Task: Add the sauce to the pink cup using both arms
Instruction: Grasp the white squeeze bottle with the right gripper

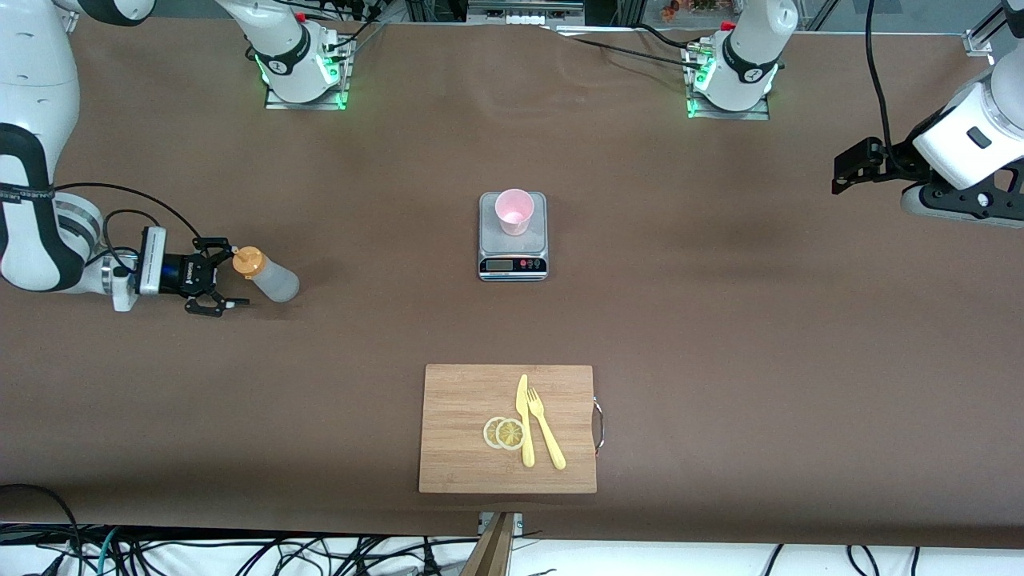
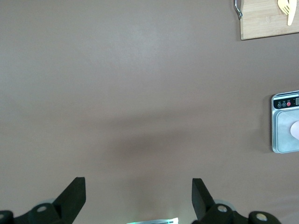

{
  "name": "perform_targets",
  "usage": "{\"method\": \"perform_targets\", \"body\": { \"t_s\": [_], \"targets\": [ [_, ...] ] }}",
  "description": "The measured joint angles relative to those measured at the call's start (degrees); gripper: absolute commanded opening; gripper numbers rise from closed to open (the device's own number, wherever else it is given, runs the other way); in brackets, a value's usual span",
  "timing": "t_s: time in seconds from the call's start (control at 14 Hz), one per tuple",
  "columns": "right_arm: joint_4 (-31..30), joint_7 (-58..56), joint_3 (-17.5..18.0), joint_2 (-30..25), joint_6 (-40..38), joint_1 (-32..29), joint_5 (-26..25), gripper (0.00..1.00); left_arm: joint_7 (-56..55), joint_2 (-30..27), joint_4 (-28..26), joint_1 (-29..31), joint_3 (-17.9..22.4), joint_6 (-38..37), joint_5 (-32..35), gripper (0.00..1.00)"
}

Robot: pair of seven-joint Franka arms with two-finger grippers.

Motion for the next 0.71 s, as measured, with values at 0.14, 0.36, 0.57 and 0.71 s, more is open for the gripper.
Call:
{"method": "perform_targets", "body": {
  "t_s": [0.14, 0.36, 0.57, 0.71],
  "targets": [
    [0.01, -0.1, 0.05, 0.51, -0.19, 0.98, 0.98, 1.0, 0.05, 0.0, 0.01, 0.01, 0.04, -0.11, 0.0, 1.0],
    [0.0, -0.41, 0.12, 1.46, -0.26, 2.27, 2.29, 0.99, 0.1, 0.0, 0.02, 0.02, 0.06, -0.17, 0.0, 1.0],
    [0.0, -0.64, 0.13, 1.79, -0.34, 2.54, 2.5, 0.87, 0.13, 0.0, 0.05, 0.02, -0.04, -0.22, 0.0, 1.0],
    [0.0, -0.81, 0.13, 1.98, -0.76, 2.53, 2.5, 0.7, 0.13, 0.0, 0.05, 0.01, -0.14, -0.22, 0.0, 1.0]
  ]
}}
